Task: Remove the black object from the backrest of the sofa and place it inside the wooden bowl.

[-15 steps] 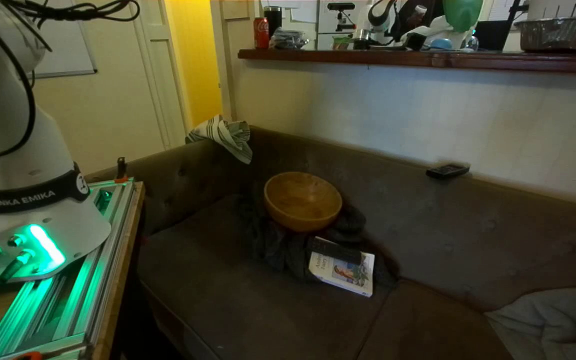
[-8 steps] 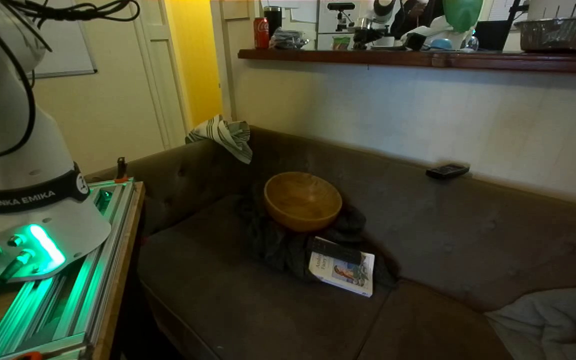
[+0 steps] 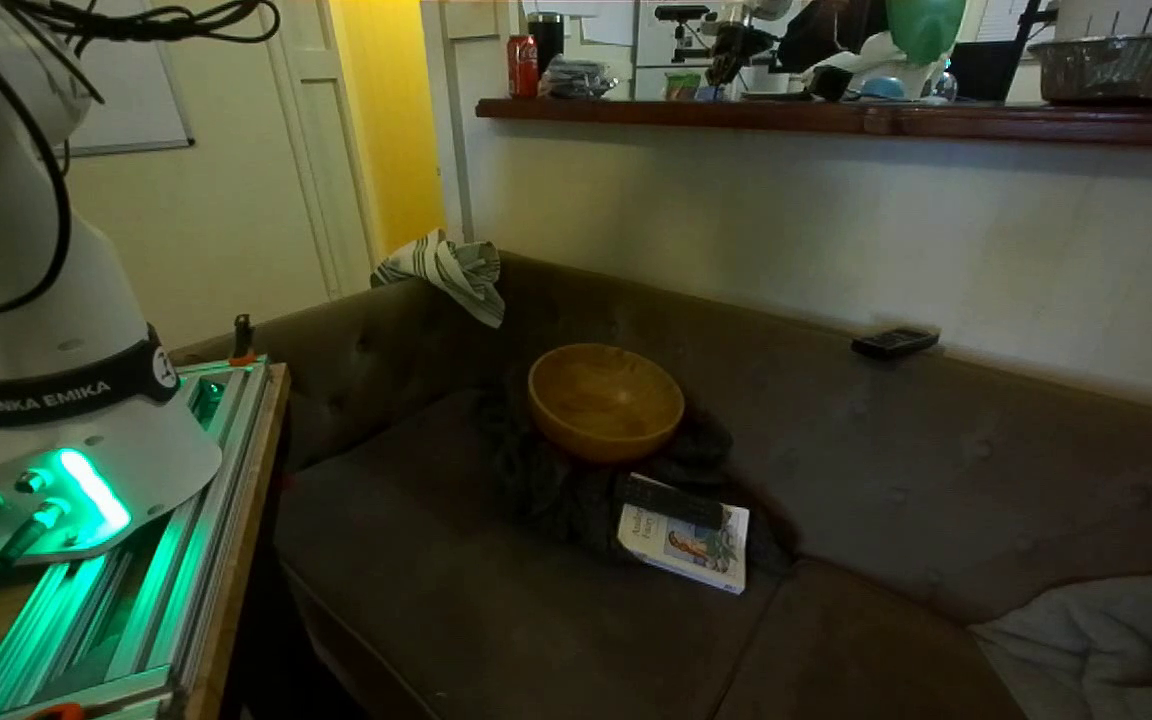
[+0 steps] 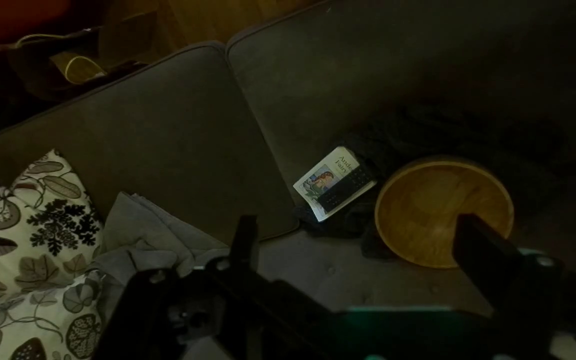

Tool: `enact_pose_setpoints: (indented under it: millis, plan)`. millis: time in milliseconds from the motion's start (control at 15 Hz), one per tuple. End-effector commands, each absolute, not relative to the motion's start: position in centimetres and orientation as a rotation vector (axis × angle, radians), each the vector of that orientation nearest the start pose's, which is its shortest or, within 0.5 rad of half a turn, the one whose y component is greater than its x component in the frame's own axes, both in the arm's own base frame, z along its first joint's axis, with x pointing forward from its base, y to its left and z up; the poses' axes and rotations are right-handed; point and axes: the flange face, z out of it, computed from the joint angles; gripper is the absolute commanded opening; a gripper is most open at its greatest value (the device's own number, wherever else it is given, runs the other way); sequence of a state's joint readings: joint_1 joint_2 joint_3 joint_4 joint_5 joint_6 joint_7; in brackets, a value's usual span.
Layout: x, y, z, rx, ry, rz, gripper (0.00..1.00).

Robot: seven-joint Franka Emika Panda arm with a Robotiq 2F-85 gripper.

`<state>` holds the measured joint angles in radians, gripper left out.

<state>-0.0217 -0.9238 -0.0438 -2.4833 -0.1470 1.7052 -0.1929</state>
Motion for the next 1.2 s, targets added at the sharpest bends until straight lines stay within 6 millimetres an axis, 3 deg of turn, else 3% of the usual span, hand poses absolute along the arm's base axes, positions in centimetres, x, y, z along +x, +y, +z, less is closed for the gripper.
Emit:
enact_pose_setpoints:
  millis: [0,333,467,800,933,1133]
  plan:
    - [28.2,-3.6,58.4,-3.254,-0.247,-0.213,1.00]
    - [28.2,-3.6,58.4,-3.254,-0.247,-0.213,1.00]
    - [29.8,-3.3,58.5,-3.227,-0.216,-0.332,1.00]
    - [37.2,-3.8,59.1,-3.105,-0.381,-0.651,1.00]
    - [40.2,-5.1,58.3,-3.027,-0.375,-0.676,1.00]
    - [44.8,-9.3,55.1,-2.902,-0.432,-0.546,1.00]
